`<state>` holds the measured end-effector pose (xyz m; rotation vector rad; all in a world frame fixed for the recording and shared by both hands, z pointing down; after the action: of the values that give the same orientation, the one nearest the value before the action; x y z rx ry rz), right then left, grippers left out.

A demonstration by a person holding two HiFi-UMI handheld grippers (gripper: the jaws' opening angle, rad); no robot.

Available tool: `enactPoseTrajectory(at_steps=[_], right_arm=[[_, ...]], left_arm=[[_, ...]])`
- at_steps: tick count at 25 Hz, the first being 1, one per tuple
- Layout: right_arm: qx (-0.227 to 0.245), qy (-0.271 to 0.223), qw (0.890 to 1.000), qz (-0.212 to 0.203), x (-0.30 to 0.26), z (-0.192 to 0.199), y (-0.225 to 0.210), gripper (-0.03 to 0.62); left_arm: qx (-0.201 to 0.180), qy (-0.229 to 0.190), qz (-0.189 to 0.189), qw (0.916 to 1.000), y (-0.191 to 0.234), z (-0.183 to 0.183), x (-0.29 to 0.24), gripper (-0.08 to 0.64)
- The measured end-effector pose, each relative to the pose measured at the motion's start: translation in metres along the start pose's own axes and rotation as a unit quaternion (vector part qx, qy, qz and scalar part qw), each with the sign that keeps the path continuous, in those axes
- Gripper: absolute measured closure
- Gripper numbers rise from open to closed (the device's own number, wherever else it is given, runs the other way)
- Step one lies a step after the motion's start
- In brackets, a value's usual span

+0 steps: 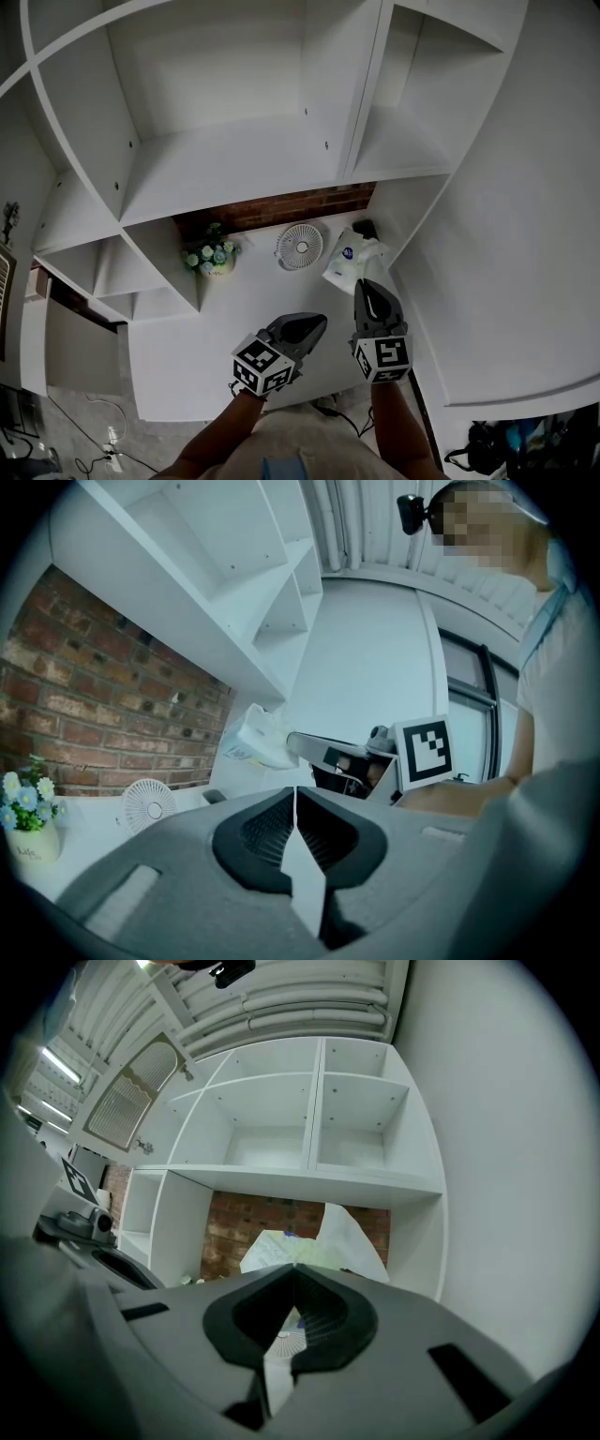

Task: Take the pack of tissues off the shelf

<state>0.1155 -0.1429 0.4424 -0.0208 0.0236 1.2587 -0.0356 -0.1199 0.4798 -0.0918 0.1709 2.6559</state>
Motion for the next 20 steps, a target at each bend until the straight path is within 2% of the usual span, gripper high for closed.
enactPoseTrajectory(at_steps=[20], right_arm=[[-0.011,0.044,0.999,-0.015,-0.004,0.046,0.007,0.575]], left_arm=[[0.023,0.038,-0.012,0.9989,0.003,0.036,0.000,0.546]])
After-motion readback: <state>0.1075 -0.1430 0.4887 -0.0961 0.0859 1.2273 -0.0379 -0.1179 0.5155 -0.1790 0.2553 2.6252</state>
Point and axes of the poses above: the fingertips, and each gripper's own axes: x backward along the fingers, y to its left, z out of its underside, the point moved 7 cm from there along x, backward along the fingers, and after that the axes turned 8 degrees about -x, right-handed, at the moved point
